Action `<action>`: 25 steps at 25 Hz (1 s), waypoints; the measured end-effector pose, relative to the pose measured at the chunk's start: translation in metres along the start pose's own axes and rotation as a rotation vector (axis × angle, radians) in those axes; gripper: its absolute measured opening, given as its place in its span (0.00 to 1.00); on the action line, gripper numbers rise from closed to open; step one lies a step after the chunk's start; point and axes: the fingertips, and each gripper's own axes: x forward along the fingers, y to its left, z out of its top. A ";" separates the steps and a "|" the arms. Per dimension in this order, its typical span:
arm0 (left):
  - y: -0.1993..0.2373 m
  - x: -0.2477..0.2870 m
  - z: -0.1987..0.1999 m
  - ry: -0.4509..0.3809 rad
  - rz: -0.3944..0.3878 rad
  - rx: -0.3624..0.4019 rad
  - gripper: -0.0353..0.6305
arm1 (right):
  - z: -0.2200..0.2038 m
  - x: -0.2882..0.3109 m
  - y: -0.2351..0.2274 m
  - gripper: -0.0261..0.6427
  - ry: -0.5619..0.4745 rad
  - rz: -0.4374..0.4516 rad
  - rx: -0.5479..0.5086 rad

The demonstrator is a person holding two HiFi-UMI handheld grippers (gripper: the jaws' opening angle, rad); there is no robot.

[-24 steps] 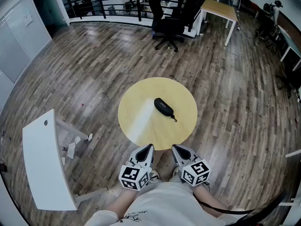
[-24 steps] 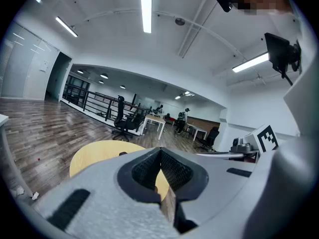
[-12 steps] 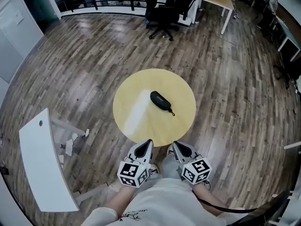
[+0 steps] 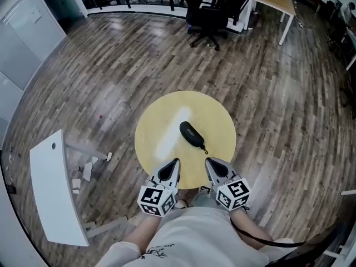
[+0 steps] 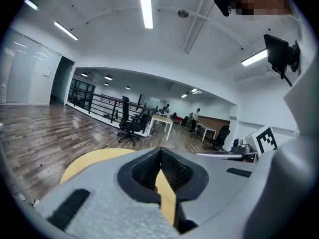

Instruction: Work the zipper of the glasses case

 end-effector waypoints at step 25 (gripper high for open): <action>0.043 0.073 0.020 0.066 -0.061 0.061 0.06 | -0.002 0.052 -0.047 0.04 0.030 -0.063 0.049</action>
